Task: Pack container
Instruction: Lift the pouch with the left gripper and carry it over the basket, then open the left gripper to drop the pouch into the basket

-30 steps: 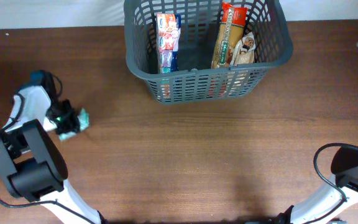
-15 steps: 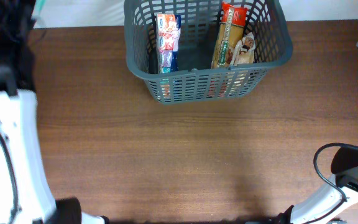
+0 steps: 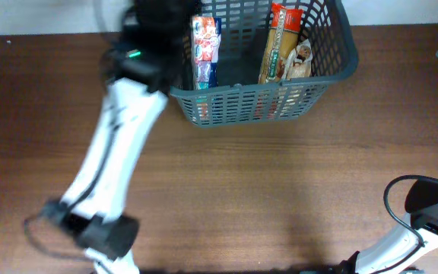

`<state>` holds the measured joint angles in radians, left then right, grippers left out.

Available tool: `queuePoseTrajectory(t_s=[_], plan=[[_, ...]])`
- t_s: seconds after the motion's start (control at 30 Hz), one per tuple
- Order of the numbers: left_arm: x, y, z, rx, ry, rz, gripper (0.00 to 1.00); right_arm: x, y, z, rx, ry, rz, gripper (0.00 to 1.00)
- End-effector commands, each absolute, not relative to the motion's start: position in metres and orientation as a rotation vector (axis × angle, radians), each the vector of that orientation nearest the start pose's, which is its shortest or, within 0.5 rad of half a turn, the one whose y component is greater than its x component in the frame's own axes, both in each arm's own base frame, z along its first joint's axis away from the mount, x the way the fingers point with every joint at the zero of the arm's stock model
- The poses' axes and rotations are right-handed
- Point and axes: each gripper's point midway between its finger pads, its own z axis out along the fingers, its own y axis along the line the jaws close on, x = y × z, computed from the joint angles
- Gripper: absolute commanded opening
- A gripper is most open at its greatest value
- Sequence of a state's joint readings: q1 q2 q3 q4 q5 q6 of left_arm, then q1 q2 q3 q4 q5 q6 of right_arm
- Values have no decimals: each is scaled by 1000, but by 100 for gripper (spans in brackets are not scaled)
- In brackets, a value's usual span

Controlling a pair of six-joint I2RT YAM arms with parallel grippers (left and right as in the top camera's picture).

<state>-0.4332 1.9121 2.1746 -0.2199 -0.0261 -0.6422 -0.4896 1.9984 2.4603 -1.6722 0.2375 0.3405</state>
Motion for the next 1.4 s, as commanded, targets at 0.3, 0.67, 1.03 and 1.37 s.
queuePoseTrajectory(t_s=[0.3,0.67,1.03,1.37], plan=[[576,-291,302,-80,1981,-636,7,338,-227,294,1186,2504,-364,99],[567,-273,263,-56,2125,-457,37,338,-227,294,1186,2504,-364,99],[571,-254,284,-80,2091,-466,99,338,-227,294,1186,2504,-364,99],[503,-178,413,61,1957,-324,99,338,-227,294,1186,2504,-364,99]])
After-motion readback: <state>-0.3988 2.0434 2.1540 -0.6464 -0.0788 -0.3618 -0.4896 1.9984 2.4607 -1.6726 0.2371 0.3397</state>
